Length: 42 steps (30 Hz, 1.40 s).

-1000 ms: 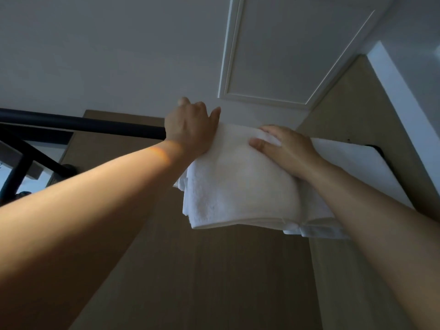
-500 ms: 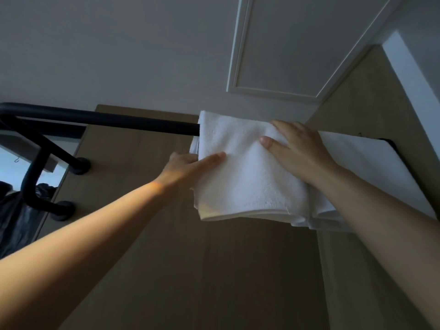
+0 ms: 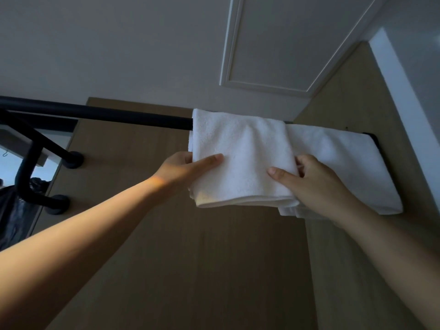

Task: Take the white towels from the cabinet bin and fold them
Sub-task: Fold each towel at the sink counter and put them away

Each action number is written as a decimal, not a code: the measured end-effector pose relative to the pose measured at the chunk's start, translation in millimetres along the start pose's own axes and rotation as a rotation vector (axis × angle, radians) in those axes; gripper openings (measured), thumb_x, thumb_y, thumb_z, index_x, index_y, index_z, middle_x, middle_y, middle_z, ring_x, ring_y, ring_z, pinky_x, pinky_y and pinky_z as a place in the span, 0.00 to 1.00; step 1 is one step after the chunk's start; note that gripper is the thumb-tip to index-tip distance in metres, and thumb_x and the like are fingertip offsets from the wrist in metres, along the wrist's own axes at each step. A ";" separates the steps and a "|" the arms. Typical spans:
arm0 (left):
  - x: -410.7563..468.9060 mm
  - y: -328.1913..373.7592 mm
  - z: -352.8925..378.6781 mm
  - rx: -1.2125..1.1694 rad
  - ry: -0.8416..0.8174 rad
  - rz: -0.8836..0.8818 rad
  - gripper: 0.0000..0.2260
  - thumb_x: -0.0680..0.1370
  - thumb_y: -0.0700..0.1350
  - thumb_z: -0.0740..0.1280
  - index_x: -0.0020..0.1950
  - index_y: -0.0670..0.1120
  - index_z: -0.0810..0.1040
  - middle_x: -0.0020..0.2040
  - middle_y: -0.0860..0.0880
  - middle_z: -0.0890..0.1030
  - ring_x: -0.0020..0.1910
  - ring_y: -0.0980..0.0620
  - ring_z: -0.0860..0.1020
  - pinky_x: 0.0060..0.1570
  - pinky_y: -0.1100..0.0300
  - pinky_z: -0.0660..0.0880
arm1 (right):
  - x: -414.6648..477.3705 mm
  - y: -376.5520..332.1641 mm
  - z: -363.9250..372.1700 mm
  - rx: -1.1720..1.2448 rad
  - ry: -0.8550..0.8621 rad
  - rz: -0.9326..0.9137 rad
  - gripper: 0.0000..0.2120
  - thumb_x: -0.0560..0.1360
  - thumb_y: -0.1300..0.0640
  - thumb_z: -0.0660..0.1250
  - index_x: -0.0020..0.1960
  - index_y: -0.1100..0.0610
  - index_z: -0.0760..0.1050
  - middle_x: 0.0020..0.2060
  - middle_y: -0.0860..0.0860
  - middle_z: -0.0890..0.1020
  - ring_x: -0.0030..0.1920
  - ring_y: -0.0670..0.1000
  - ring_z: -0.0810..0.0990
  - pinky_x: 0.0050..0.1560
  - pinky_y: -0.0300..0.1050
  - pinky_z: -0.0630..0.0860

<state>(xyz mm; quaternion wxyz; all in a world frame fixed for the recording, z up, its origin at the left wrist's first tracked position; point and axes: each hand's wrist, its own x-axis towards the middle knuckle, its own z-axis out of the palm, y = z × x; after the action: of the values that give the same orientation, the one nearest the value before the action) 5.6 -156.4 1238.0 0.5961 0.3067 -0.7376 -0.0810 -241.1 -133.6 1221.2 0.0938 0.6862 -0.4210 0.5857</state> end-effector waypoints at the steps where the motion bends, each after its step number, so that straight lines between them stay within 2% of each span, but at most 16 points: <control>1: -1.2 -0.3 -0.4 0.005 -0.005 0.005 0.34 0.62 0.68 0.70 0.54 0.41 0.82 0.50 0.46 0.85 0.48 0.45 0.83 0.52 0.43 0.79 | 0.7 0.0 -0.1 0.027 -0.008 0.001 0.22 0.74 0.39 0.67 0.58 0.54 0.72 0.48 0.44 0.79 0.43 0.42 0.79 0.35 0.36 0.71; 5: -5.8 -4.8 -3.2 0.033 -0.015 0.010 0.35 0.61 0.71 0.69 0.52 0.43 0.83 0.47 0.48 0.85 0.47 0.49 0.84 0.53 0.48 0.80 | 1.8 -4.4 0.0 0.189 0.047 -0.022 0.15 0.76 0.44 0.67 0.54 0.53 0.76 0.45 0.47 0.82 0.45 0.46 0.81 0.38 0.39 0.73; 8: -11.5 -10.1 -2.5 0.027 -0.030 0.008 0.28 0.67 0.69 0.70 0.52 0.47 0.82 0.46 0.50 0.86 0.44 0.52 0.84 0.51 0.53 0.81 | 2.9 -11.2 6.4 0.229 0.108 -0.049 0.16 0.77 0.44 0.66 0.57 0.54 0.75 0.48 0.47 0.81 0.47 0.46 0.80 0.40 0.39 0.72; 12: -15.1 -13.7 -3.3 -0.012 -0.033 -0.009 0.25 0.69 0.66 0.67 0.51 0.46 0.82 0.44 0.46 0.86 0.45 0.46 0.84 0.54 0.48 0.80 | 5.3 -13.9 12.5 0.293 0.053 -0.016 0.16 0.77 0.43 0.66 0.59 0.52 0.74 0.50 0.47 0.81 0.47 0.46 0.81 0.44 0.42 0.78; 14: -15.9 -13.4 -2.6 -0.037 -0.032 -0.018 0.24 0.69 0.65 0.67 0.51 0.47 0.82 0.45 0.47 0.86 0.45 0.47 0.84 0.54 0.48 0.80 | 2.4 -14.5 12.5 0.398 0.006 0.023 0.14 0.77 0.46 0.67 0.57 0.54 0.76 0.46 0.49 0.82 0.38 0.45 0.83 0.38 0.41 0.81; 16: -16.1 -12.3 -0.9 -0.077 -0.039 -0.043 0.25 0.68 0.66 0.67 0.52 0.48 0.81 0.46 0.49 0.86 0.45 0.49 0.84 0.53 0.50 0.80 | -3.5 -12.7 14.6 0.481 -0.036 0.056 0.12 0.76 0.48 0.68 0.54 0.55 0.77 0.41 0.50 0.83 0.32 0.44 0.83 0.34 0.39 0.79; 19: -16.2 -10.7 2.6 -0.104 -0.042 -0.061 0.25 0.69 0.66 0.69 0.53 0.48 0.81 0.46 0.51 0.86 0.45 0.51 0.84 0.49 0.54 0.81 | -10.0 -4.7 20.6 0.453 -0.052 0.089 0.13 0.75 0.46 0.70 0.51 0.55 0.78 0.32 0.50 0.84 0.31 0.47 0.82 0.41 0.47 0.80; 23: -15.5 -13.0 7.1 -0.214 0.075 -0.065 0.21 0.67 0.57 0.76 0.52 0.44 0.81 0.47 0.49 0.86 0.45 0.50 0.85 0.45 0.55 0.81 | -12.8 2.5 23.8 0.494 -0.070 0.113 0.13 0.75 0.50 0.71 0.51 0.60 0.79 0.33 0.53 0.85 0.34 0.50 0.84 0.40 0.44 0.82; 27: -18.2 -8.8 10.7 -0.348 0.090 -0.088 0.12 0.72 0.46 0.74 0.52 0.42 0.80 0.47 0.47 0.85 0.45 0.50 0.85 0.44 0.55 0.82 | -18.8 11.8 30.7 0.661 -0.104 0.217 0.15 0.80 0.49 0.62 0.52 0.61 0.77 0.35 0.56 0.85 0.34 0.51 0.83 0.39 0.42 0.82; 29: -20.7 -9.0 11.8 -0.405 0.074 -0.100 0.11 0.73 0.45 0.73 0.52 0.41 0.79 0.47 0.47 0.84 0.45 0.49 0.85 0.43 0.55 0.82 | -20.2 18.1 37.0 0.686 -0.052 0.251 0.16 0.81 0.48 0.61 0.56 0.61 0.77 0.42 0.56 0.85 0.40 0.51 0.84 0.44 0.45 0.83; 31: -23.9 -12.2 12.1 -0.476 0.066 -0.123 0.13 0.73 0.46 0.72 0.53 0.40 0.79 0.48 0.46 0.84 0.45 0.49 0.84 0.44 0.55 0.82 | -17.9 25.7 43.9 0.598 0.001 0.238 0.19 0.80 0.46 0.63 0.62 0.59 0.77 0.53 0.55 0.83 0.51 0.51 0.83 0.54 0.49 0.81; 33: -26.0 -16.4 11.4 -0.577 0.040 -0.141 0.16 0.73 0.47 0.72 0.55 0.38 0.78 0.51 0.44 0.83 0.49 0.47 0.84 0.45 0.56 0.82 | -15.2 29.0 47.9 0.568 -0.012 0.243 0.22 0.79 0.45 0.64 0.66 0.58 0.74 0.61 0.52 0.79 0.60 0.50 0.78 0.63 0.51 0.77; 35: -27.7 -18.6 9.5 -0.685 -0.008 -0.160 0.19 0.73 0.47 0.71 0.58 0.36 0.76 0.52 0.43 0.83 0.50 0.47 0.84 0.44 0.58 0.81 | -13.9 29.7 50.1 0.698 -0.092 0.291 0.25 0.77 0.44 0.66 0.69 0.56 0.71 0.64 0.50 0.76 0.65 0.50 0.74 0.68 0.53 0.72; 37: -26.9 -19.8 7.3 -0.718 -0.038 -0.170 0.19 0.74 0.48 0.71 0.59 0.36 0.76 0.50 0.45 0.83 0.46 0.49 0.83 0.43 0.61 0.80 | -11.9 29.1 51.6 0.885 -0.175 0.339 0.28 0.72 0.44 0.69 0.69 0.52 0.70 0.65 0.47 0.76 0.67 0.49 0.72 0.70 0.54 0.68; 39: -25.2 -21.0 8.0 -0.682 -0.020 -0.181 0.19 0.74 0.49 0.71 0.58 0.37 0.76 0.49 0.46 0.83 0.46 0.50 0.83 0.43 0.61 0.79 | -8.8 27.7 51.1 0.986 -0.212 0.380 0.23 0.69 0.45 0.69 0.63 0.48 0.74 0.60 0.47 0.79 0.64 0.49 0.75 0.70 0.55 0.67; 42: -22.6 -26.4 10.5 -0.485 0.066 -0.132 0.16 0.75 0.52 0.70 0.54 0.40 0.78 0.47 0.47 0.82 0.43 0.52 0.83 0.41 0.62 0.79 | -8.2 24.8 52.0 1.026 -0.232 0.429 0.15 0.68 0.47 0.70 0.53 0.51 0.78 0.45 0.48 0.82 0.47 0.49 0.79 0.61 0.50 0.71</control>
<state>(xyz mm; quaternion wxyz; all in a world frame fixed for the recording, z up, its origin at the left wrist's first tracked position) 7.5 -167.6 1203.5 0.6695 0.2047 -0.6549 -0.2845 -220.1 -177.7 1189.5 -0.4196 0.6029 -0.2200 0.6419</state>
